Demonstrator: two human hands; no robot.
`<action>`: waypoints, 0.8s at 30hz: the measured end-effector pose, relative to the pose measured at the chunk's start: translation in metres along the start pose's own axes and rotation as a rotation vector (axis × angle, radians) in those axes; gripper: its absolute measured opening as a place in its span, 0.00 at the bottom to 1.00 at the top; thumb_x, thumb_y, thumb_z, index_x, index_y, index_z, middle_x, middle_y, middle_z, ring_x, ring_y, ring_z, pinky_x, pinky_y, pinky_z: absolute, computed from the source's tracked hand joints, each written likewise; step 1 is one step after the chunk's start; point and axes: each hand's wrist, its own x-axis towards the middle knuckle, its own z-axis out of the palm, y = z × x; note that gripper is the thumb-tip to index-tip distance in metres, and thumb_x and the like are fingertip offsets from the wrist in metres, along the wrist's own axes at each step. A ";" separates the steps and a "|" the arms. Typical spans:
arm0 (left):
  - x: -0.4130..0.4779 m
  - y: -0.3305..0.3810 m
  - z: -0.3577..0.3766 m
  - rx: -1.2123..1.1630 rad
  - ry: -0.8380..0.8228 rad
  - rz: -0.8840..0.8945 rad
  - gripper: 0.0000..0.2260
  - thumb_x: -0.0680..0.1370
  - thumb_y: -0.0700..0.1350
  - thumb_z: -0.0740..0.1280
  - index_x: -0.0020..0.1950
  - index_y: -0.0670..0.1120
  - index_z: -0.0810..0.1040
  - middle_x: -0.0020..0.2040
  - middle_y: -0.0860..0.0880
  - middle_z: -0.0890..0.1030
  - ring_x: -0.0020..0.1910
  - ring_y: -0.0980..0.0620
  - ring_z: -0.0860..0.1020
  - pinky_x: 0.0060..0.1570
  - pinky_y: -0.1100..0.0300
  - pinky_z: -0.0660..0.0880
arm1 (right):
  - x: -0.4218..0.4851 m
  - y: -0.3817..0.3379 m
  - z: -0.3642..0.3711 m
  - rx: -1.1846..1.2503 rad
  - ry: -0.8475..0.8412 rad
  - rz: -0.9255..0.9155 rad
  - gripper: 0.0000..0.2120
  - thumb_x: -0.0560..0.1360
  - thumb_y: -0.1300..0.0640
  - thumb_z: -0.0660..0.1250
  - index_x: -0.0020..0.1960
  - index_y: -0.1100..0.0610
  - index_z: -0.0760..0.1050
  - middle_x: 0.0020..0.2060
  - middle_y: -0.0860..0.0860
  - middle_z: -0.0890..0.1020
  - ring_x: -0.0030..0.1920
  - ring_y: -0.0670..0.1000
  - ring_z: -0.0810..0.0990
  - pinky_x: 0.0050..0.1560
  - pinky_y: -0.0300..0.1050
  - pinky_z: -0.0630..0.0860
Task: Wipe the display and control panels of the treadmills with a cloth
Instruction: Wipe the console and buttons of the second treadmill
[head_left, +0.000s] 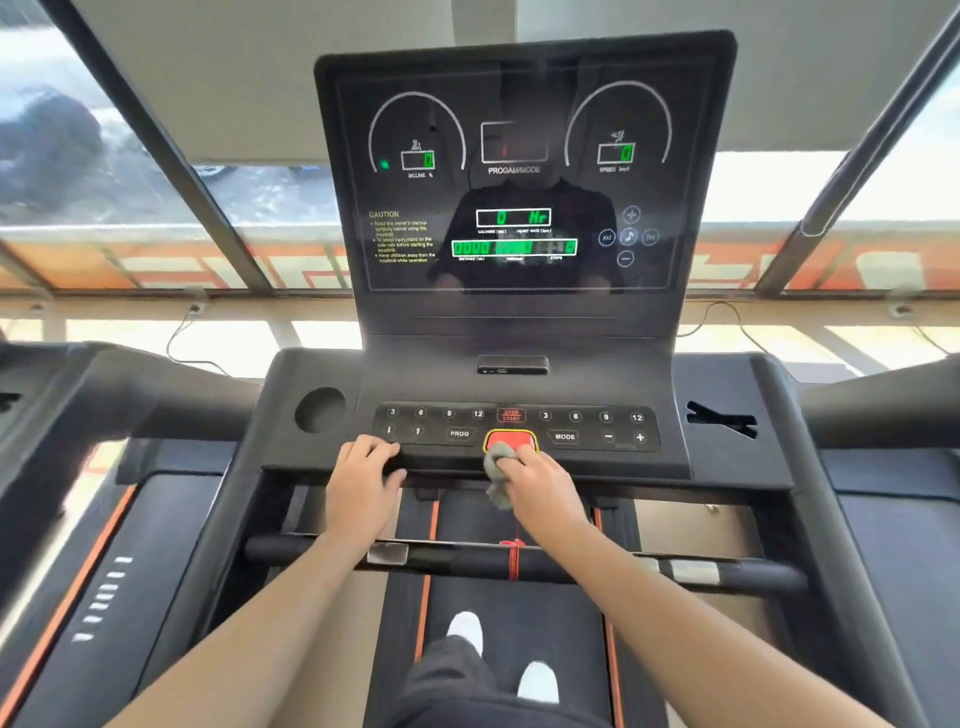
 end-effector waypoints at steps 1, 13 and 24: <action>-0.001 0.000 0.001 -0.002 0.003 -0.003 0.15 0.73 0.41 0.77 0.59 0.45 0.83 0.53 0.52 0.78 0.55 0.49 0.74 0.47 0.52 0.79 | -0.009 0.012 -0.003 -0.009 0.023 0.040 0.19 0.55 0.65 0.81 0.41 0.55 0.78 0.35 0.50 0.75 0.31 0.53 0.75 0.28 0.43 0.74; -0.003 -0.010 0.010 -0.004 0.069 0.066 0.15 0.71 0.42 0.79 0.57 0.46 0.84 0.49 0.52 0.79 0.52 0.49 0.74 0.40 0.53 0.79 | -0.001 -0.021 0.009 0.065 0.060 0.208 0.13 0.63 0.67 0.75 0.45 0.58 0.78 0.37 0.51 0.75 0.36 0.55 0.75 0.33 0.45 0.70; 0.007 -0.039 0.000 -0.118 0.031 0.222 0.17 0.69 0.44 0.80 0.56 0.49 0.84 0.51 0.55 0.80 0.52 0.51 0.76 0.47 0.57 0.77 | 0.064 -0.105 0.041 0.043 -0.034 -0.082 0.12 0.64 0.65 0.77 0.44 0.57 0.79 0.38 0.53 0.76 0.37 0.54 0.77 0.38 0.46 0.79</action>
